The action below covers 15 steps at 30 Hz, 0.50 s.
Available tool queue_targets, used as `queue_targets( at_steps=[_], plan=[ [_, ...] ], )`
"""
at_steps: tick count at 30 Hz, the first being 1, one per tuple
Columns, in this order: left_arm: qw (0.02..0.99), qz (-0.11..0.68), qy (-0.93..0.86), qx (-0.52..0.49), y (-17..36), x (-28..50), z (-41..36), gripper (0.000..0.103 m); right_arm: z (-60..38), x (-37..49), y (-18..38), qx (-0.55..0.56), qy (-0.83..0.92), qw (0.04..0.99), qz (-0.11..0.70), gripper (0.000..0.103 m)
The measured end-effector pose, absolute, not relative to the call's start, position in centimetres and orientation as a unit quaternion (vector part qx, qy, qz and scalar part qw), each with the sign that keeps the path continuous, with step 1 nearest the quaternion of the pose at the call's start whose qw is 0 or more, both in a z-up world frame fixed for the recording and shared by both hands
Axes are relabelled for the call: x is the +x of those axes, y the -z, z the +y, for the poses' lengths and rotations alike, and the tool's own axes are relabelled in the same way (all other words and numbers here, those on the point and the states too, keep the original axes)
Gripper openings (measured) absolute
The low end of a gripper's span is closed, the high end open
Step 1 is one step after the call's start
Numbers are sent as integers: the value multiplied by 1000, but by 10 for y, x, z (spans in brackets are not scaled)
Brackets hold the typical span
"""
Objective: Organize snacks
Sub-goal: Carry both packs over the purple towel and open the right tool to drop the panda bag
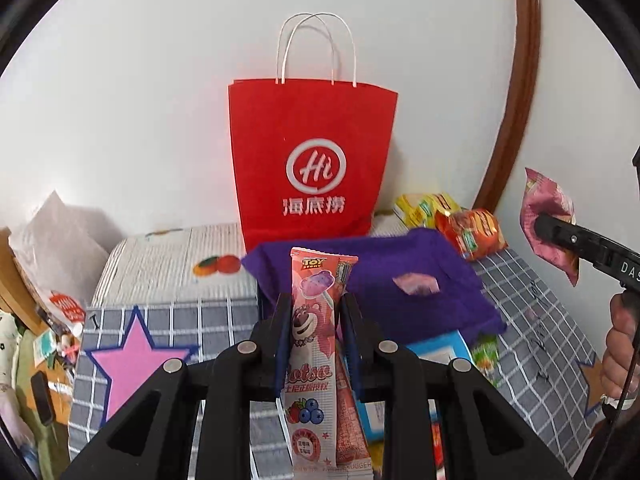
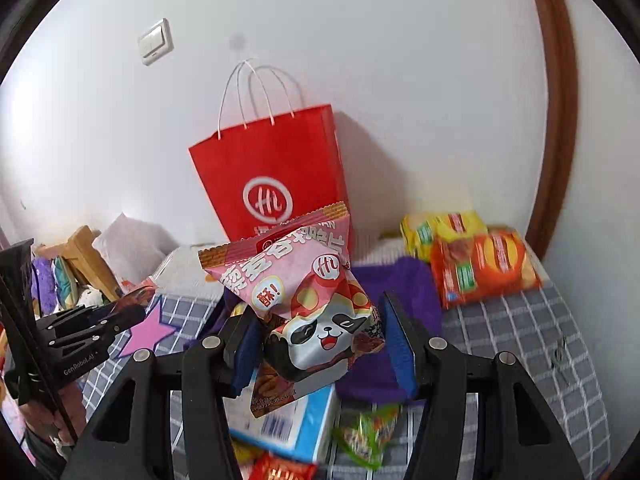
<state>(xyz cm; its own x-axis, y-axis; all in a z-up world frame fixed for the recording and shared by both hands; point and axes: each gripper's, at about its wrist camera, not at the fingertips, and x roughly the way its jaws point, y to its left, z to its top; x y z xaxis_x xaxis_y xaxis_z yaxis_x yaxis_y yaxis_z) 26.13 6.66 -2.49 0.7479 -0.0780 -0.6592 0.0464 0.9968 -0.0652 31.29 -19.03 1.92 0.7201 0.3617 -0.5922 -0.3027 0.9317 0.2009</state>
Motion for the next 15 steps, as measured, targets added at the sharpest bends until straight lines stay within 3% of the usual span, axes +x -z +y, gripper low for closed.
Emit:
queue_targets(
  at_steps=[15],
  plan=[
    [925,372,52,-59,30,341,61,23,-159,403,-5,44,-189,919,343,55]
  ],
)
